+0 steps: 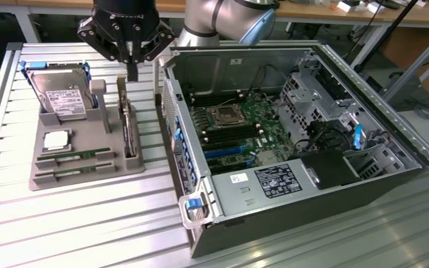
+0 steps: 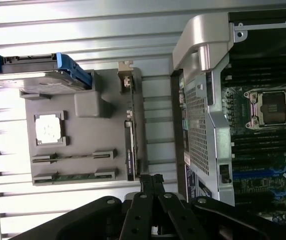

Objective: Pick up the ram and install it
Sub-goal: 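Reach for the ram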

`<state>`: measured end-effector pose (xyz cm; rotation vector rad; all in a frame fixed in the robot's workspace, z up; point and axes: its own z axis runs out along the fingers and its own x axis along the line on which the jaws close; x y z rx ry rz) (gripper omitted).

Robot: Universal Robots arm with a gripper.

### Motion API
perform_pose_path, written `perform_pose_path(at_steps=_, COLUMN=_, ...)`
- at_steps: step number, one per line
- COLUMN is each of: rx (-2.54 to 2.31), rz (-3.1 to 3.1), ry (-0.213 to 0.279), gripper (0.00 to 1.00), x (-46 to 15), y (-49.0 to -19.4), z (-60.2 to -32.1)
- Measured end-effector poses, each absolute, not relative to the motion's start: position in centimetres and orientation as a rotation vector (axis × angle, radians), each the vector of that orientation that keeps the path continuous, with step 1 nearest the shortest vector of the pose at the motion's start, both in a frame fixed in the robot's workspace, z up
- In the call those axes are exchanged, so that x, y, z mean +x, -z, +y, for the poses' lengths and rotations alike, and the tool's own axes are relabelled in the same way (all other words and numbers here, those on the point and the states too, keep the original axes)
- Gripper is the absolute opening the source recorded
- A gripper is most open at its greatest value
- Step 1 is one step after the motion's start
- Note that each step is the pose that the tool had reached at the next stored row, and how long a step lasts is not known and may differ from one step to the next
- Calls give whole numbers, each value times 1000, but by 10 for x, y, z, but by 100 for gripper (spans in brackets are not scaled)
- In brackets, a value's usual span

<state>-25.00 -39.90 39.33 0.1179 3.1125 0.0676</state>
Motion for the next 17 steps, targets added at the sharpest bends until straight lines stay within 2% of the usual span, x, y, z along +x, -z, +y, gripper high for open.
perform_pose_path(at_steps=17, rx=118, rz=3113, ry=-68, gripper=10, x=-267, y=-393, z=-399)
